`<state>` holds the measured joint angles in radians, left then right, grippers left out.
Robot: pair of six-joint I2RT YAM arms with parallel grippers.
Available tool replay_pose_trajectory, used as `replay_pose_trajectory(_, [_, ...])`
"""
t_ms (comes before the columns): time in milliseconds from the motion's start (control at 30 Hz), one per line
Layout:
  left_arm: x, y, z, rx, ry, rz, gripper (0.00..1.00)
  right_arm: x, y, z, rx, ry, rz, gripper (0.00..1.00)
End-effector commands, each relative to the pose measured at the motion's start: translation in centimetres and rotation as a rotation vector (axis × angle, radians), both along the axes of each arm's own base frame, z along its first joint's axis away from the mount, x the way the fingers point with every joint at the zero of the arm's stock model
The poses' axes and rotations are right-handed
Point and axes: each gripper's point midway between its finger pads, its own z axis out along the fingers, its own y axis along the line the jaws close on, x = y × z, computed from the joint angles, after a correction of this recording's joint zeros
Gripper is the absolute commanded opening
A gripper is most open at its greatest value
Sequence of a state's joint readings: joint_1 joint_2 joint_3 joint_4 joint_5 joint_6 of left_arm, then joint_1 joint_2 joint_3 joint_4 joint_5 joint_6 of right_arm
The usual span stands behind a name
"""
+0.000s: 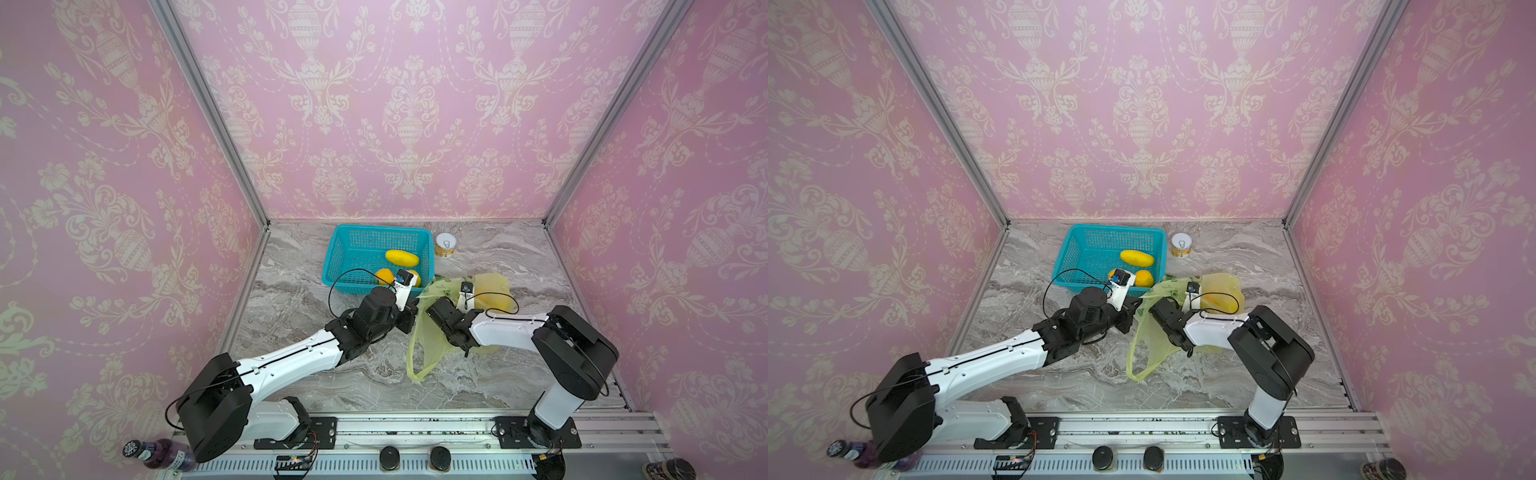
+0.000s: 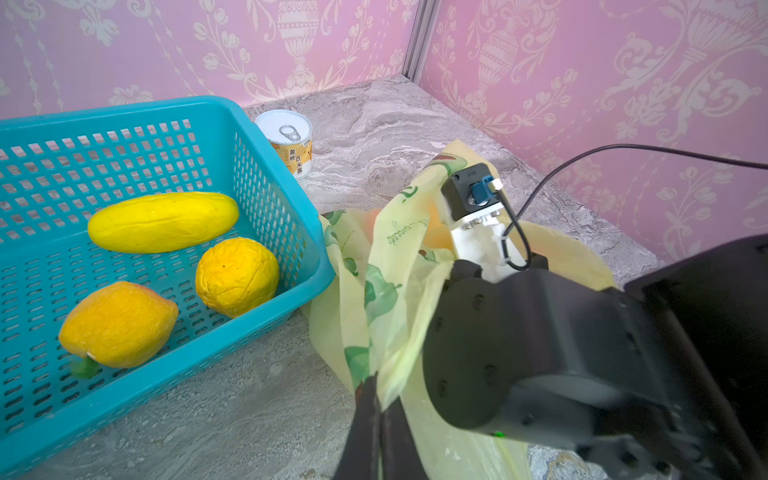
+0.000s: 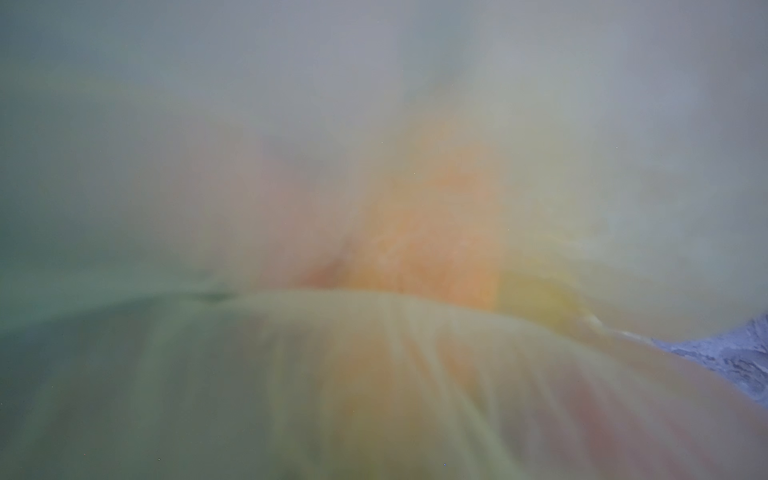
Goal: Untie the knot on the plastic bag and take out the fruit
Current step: 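Reach the right gripper into the bag and grasp the orange-yellow papaya, then lift the papaya out of the bag with the right gripper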
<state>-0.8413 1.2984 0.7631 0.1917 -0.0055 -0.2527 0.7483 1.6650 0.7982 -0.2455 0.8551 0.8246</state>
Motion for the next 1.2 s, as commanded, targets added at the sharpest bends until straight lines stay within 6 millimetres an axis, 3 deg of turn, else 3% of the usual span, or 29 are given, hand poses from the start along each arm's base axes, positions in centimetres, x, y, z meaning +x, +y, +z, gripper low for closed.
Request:
replay_pose_trajectory(0, [0.3, -0.2, 0.8, -0.007, 0.024, 0.003, 0.00, -0.5, 1.0, 1.9, 0.055, -0.055, 0.051, 0.12])
replay_pose_trajectory(200, [0.5, -1.0, 2.6, -0.002, 0.043, -0.011, 0.00, 0.0, 2.6, 4.6, 0.199, -0.171, 0.155, 0.10])
replay_pose_trajectory(367, [3.4, -1.2, 4.3, 0.034, -0.015, 0.082, 0.00, 1.1, 4.6, 7.3, 0.251, -0.236, 0.269, 0.07])
replay_pose_trajectory(500, [4.7, -2.4, 6.3, 0.035, -0.039, 0.085, 0.00, 0.7, 6.8, 8.8, 0.345, -0.246, 0.359, 0.03])
replay_pose_trajectory(600, [4.3, -2.4, 7.5, 0.014, -0.032, 0.075, 0.00, -1.2, 7.9, 10.2, 0.356, -0.250, 0.403, 0.00])
replay_pose_trajectory(700, [2.0, -1.6, 7.9, -0.042, -0.024, 0.021, 0.00, -4.4, 8.7, 11.5, 0.349, -0.303, 0.475, 0.01])
replay_pose_trajectory(800, [0.0, -0.1, 8.0, -0.069, -0.005, 0.002, 0.00, -7.5, 9.9, 10.8, 0.440, -0.286, 0.603, 0.02])
replay_pose_trajectory(967, [-1.8, 3.7, 6.0, -0.038, 0.020, 0.080, 0.00, -11.9, 11.6, 8.9, 0.654, -0.192, 0.770, 0.01])
replay_pose_trajectory(1133, [-3.1, 4.8, 3.3, -0.026, 0.031, 0.065, 0.00, -15.1, 12.4, 8.2, 0.767, -0.128, 0.863, 0.00])
replay_pose_trajectory(1167, [-3.3, 5.1, 2.0, -0.017, 0.043, 0.070, 0.00, -15.4, 12.3, 8.2, 0.781, -0.125, 0.867, 0.00])
